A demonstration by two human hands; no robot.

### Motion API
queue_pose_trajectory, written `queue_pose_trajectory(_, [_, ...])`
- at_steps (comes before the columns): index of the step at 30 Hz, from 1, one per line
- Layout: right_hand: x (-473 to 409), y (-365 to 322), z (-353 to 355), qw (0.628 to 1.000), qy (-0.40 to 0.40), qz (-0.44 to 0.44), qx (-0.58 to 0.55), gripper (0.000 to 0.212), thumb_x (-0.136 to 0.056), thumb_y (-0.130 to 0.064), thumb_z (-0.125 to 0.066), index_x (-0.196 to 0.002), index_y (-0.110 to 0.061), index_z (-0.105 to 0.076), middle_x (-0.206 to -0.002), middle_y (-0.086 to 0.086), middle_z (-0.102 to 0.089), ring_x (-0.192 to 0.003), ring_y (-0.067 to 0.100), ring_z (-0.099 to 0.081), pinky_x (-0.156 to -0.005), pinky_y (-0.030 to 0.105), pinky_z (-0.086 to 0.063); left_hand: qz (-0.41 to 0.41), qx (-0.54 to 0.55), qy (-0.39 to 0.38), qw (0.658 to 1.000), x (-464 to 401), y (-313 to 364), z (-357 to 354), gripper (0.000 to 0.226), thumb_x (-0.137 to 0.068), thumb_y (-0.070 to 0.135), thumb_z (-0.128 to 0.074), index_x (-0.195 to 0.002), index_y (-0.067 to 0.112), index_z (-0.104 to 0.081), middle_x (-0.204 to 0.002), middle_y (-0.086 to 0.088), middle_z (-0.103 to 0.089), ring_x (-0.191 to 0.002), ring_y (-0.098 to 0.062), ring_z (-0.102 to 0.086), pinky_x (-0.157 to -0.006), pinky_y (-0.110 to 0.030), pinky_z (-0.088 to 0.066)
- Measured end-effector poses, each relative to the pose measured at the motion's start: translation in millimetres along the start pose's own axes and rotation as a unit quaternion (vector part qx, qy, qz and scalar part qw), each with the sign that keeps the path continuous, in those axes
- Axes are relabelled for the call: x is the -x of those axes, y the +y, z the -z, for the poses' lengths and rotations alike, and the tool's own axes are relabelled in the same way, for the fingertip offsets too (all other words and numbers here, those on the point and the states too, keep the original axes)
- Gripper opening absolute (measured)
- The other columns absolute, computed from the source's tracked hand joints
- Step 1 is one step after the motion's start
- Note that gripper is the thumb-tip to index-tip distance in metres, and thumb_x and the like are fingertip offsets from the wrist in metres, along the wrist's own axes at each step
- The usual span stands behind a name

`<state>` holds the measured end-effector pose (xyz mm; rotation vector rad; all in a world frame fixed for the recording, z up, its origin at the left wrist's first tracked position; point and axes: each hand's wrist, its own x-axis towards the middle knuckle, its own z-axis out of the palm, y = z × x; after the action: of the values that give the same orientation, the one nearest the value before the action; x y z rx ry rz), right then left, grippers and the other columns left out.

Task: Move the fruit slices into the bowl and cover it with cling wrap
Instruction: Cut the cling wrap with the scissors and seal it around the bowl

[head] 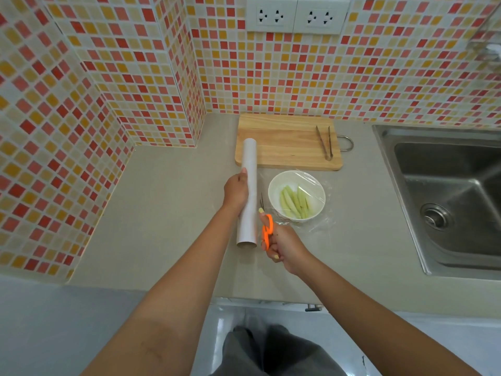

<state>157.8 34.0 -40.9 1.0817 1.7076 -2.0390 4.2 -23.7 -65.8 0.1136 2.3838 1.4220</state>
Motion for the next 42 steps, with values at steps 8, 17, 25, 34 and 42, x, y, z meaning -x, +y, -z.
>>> queue_pose_trajectory(8, [-5,-5,-2,1.0,0.017,0.019,0.0,0.051,-0.087,-0.052,-0.056,-0.054,-0.015,-0.046,-0.055,0.006,-0.051,-0.031,0.014,-0.024,-0.043,0.021,-0.017,-0.002,-0.014,0.001,1.0,-2,2,-2,0.05,-0.105,0.034,-0.029,-0.059,0.016,-0.034,-0.061,0.001,-0.037,-0.056,-0.013,-0.034,-0.052,-0.033,-0.024])
queue_pose_trajectory(17, [-12,-11,-2,1.0,-0.002,0.019,-0.013,0.05,-0.083,-0.06,-0.055,-0.064,-0.014,-0.051,-0.055,0.01,-0.053,-0.029,0.016,-0.027,-0.037,0.017,-0.019,0.008,-0.017,-0.004,1.0,0,1,-4,0.05,-0.104,0.037,-0.028,-0.06,0.014,-0.037,-0.063,0.0,-0.041,-0.059,-0.016,-0.038,-0.053,-0.032,-0.027])
queue_pose_trajectory(25, [-19,-15,-4,0.999,0.022,0.03,-0.016,0.051,-0.085,-0.055,-0.057,-0.056,-0.013,-0.048,-0.051,0.007,-0.052,-0.028,0.015,-0.024,-0.04,0.018,-0.015,0.004,-0.013,0.011,1.0,-2,2,-4,0.052,-0.105,0.034,-0.03,-0.057,0.015,-0.035,-0.061,0.0,-0.039,-0.074,-0.023,-0.04,-0.054,-0.033,-0.026])
queue_pose_trajectory(34, [-27,-23,-7,0.999,0.04,0.021,-0.013,0.053,-0.084,-0.056,-0.058,-0.058,-0.011,-0.051,-0.053,0.006,-0.054,-0.028,0.013,-0.025,-0.039,0.018,-0.015,0.003,-0.001,0.01,1.0,0,3,-1,0.049,-0.105,0.034,-0.03,-0.065,0.009,-0.044,-0.065,0.0,-0.045,-0.073,-0.023,-0.042,-0.059,-0.033,-0.029])
queue_pose_trajectory(42, [-34,-27,-5,0.999,0.036,0.021,-0.024,0.055,-0.079,-0.06,-0.06,-0.056,-0.011,-0.05,-0.051,0.008,-0.054,-0.03,0.015,-0.026,-0.036,0.017,-0.016,-0.003,0.003,0.007,1.0,-1,1,-2,0.049,-0.104,0.035,-0.03,-0.061,0.014,-0.037,-0.063,-0.001,-0.042,-0.059,-0.016,-0.037,-0.055,-0.032,-0.027])
